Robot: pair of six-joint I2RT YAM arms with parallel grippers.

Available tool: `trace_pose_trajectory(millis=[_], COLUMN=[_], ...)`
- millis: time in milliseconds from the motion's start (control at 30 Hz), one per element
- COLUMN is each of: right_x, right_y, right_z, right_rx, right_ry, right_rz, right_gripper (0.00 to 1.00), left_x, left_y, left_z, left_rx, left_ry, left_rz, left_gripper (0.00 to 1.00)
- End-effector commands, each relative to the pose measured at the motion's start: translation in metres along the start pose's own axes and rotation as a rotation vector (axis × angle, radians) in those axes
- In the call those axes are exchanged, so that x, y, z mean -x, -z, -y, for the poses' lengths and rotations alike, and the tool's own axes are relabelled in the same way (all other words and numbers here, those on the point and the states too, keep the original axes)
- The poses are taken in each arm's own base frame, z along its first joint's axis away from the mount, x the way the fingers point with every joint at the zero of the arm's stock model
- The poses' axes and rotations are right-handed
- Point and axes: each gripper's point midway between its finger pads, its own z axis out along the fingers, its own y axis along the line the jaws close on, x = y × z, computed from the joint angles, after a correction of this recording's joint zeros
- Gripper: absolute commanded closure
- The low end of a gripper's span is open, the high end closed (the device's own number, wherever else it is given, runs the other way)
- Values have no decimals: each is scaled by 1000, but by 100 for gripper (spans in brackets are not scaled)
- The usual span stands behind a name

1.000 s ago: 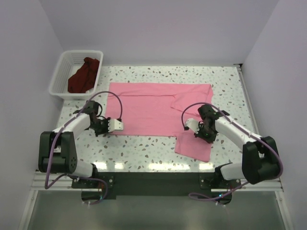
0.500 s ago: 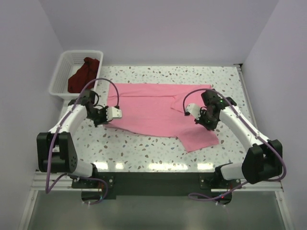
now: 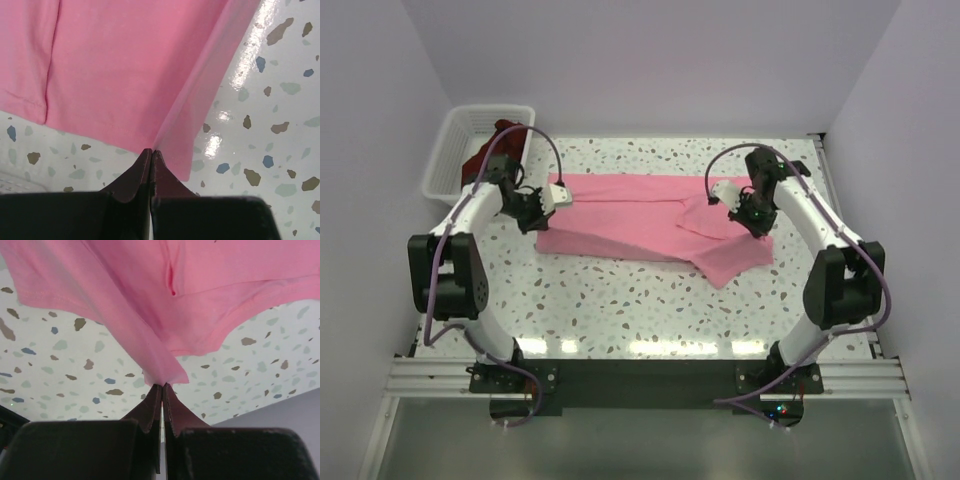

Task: Fold and stack the t-shirts
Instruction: Fold the tshirt

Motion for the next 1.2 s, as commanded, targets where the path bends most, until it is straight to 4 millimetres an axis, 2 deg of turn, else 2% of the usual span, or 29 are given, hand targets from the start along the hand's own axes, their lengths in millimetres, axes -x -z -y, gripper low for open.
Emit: trace_pose_trajectory(millis=[0, 33, 100, 167, 200, 233, 433, 633, 867, 1167], right_x=[10, 15, 19, 27, 28, 33, 40, 39, 32, 38], right_y=[5, 8, -1, 0, -9, -6, -20, -20, -14, -35], right_z=[21, 29, 35, 46, 48, 56, 73, 87, 90, 99], right_rx=[-8, -23, -3, -14, 6, -11, -9, -19, -4, 6], right_ry=[45, 49, 56, 58, 60, 59, 73, 57, 33, 11], right_rz=[7, 15, -1, 9, -7, 2, -22, -13, 3, -1], right_gripper=[100, 100, 100, 100, 100, 100, 100, 100, 100, 100], left_x=[6, 7, 3, 1, 1, 0, -2, -4, 2, -5], left_y=[3, 3, -3, -7, -7, -10, -16, -18, -14, -24], left_z=[-17, -21, -26, -32, -35, -39, -50, -57, -57, -71], left_rx=[21, 27, 28, 36, 42, 49, 58, 66, 58, 70], left_ry=[33, 29, 40, 43, 50, 54, 59, 56, 20, 41], left_rz=[35, 36, 30, 26, 27, 26, 21, 17, 36, 15], left_gripper=[100, 100, 100, 100, 100, 100, 100, 100, 100, 100])
